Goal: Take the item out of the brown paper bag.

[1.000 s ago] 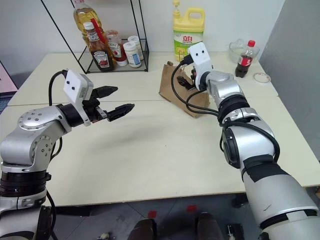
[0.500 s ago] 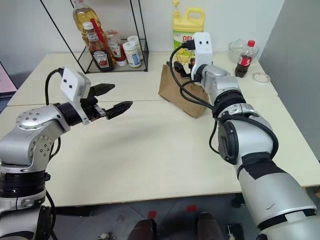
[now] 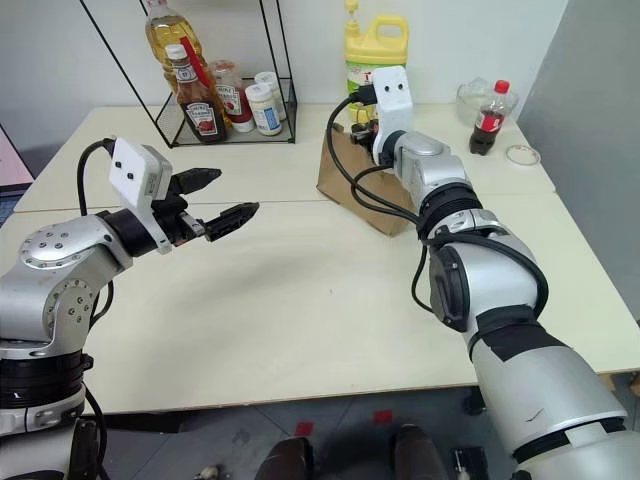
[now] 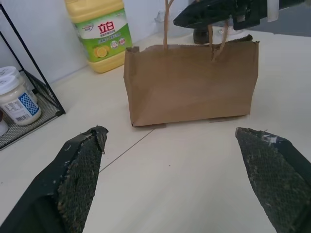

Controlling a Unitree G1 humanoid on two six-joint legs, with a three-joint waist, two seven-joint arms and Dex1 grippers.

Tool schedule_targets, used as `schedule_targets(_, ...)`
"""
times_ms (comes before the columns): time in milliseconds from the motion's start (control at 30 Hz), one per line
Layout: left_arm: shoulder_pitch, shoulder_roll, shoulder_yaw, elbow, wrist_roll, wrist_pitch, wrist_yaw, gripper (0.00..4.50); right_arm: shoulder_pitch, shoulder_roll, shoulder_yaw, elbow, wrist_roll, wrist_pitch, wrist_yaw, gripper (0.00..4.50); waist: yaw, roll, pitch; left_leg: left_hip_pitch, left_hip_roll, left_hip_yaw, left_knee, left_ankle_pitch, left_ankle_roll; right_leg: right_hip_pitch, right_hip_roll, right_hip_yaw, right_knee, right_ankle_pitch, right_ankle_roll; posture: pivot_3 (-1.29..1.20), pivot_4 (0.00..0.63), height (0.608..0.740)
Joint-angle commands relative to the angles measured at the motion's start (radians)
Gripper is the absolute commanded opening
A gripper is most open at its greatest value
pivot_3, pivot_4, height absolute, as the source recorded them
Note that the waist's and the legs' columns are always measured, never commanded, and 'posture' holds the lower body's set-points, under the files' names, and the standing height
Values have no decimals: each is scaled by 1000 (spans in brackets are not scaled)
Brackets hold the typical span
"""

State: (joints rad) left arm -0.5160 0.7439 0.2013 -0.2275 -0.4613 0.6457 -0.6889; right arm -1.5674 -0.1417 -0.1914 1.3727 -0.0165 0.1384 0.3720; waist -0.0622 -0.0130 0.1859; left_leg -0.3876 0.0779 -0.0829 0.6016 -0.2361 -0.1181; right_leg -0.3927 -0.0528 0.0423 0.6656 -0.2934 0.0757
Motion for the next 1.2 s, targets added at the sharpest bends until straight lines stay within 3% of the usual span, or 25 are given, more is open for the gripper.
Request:
schedule_targets(33,-13,9,15,-25,-1,-11,6,4500,-34,-13,30,-28,-32,-51,24,27,0,0,0,0,0,0,0,0,0,0,0,0,0,0,0,0,150,740)
schedule_targets(367,31,-12,29,-87,-29,8,25,4500,-69,-35,155,-55,-133,-214,143,27,-3,0,0,0,0,0,0,2,-3,0,0,0,0,0,0,0,150,740)
schedule_targets(667,74,-21,65,-132,-69,51,69,4500,-114,-9,99,-69,-55,-269,196,27,-7,0,0,-12,0,0,6,2,-4,-14,0,1,9,0,0,0,150,740)
schedule_targets(1200,224,-41,197,-308,-244,191,163,4500,-154,81,47,-96,46,-313,314,27,-17,0,0,-12,0,0,7,2,-4,-14,0,1,12,0,0,0,150,740)
